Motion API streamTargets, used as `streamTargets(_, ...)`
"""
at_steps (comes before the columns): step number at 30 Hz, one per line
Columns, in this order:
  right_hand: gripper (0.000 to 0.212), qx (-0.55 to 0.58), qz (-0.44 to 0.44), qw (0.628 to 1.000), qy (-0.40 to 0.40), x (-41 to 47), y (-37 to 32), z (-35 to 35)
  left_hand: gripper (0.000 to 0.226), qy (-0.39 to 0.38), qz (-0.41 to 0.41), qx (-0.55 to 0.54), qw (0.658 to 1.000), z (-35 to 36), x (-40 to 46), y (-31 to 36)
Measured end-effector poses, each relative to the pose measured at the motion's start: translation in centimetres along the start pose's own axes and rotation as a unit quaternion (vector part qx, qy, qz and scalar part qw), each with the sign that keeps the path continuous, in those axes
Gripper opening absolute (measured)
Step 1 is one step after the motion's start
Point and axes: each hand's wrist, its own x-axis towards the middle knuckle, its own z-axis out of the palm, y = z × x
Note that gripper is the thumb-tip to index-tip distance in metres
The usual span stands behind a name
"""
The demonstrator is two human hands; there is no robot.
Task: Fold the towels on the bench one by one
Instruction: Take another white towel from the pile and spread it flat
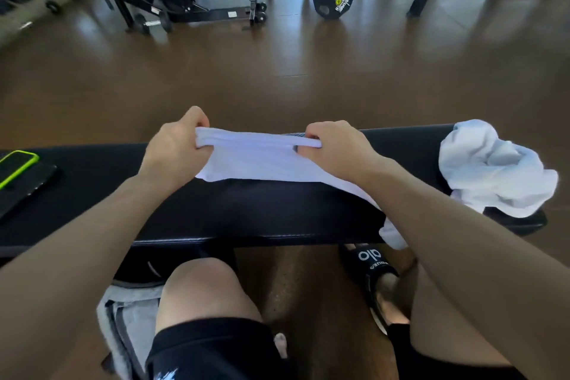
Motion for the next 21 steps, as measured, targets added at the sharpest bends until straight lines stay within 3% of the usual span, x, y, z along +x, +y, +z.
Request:
streamTargets(2, 0.033, -0.020, -0.006, 0.999, 0.033, 0.0, -0.4, 0.1, 0.007, 0.026, -0.030, 0.029, 0.999, -0.4, 0.1, -1.2)
streamTargets(5, 0.022, -0.036, -0.002, 0.997, 0.072, 0.2, -0.1, -0.2, 0.009, 0.056, -0.108, 0.045, 0.992, -1.2, 0.3, -3.1)
streamTargets(8, 0.015, -0.013, 0.001, 0.995, 0.102, 0.4, -0.1, -0.5, 0.018, 0.004, -0.151, 0.104, 0.983, -1.6, 0.2, -4.8)
streamTargets(11, 0.017, 0.031, -0.015, 0.995, 0.091, 0.6, -0.7, -0.2, 0.045, -0.076, -0.091, 0.156, 0.981, -0.8, -0.5, -4.4)
streamTargets(13, 0.017, 0.059, -0.059, 0.995, 0.050, 0.3, -1.2, 0.4, 0.079, -0.124, -0.018, 0.172, 0.977, 0.8, -1.2, -3.2)
streamTargets(15, 0.015, 0.054, -0.093, 0.994, -0.002, -0.2, -1.5, 1.0, 0.095, -0.172, 0.016, 0.140, 0.975, 2.7, -1.9, -1.4)
streamTargets(18, 0.022, 0.041, -0.085, 0.994, -0.050, -0.5, -1.6, 1.4, 0.077, -0.211, 0.023, 0.068, 0.975, 5.2, -2.4, 0.8)
streamTargets(21, 0.034, 0.040, -0.065, 0.996, -0.035, -0.3, -1.0, 1.1, 0.050, -0.193, 0.077, 0.099, 0.973, 6.3, -2.4, 1.6)
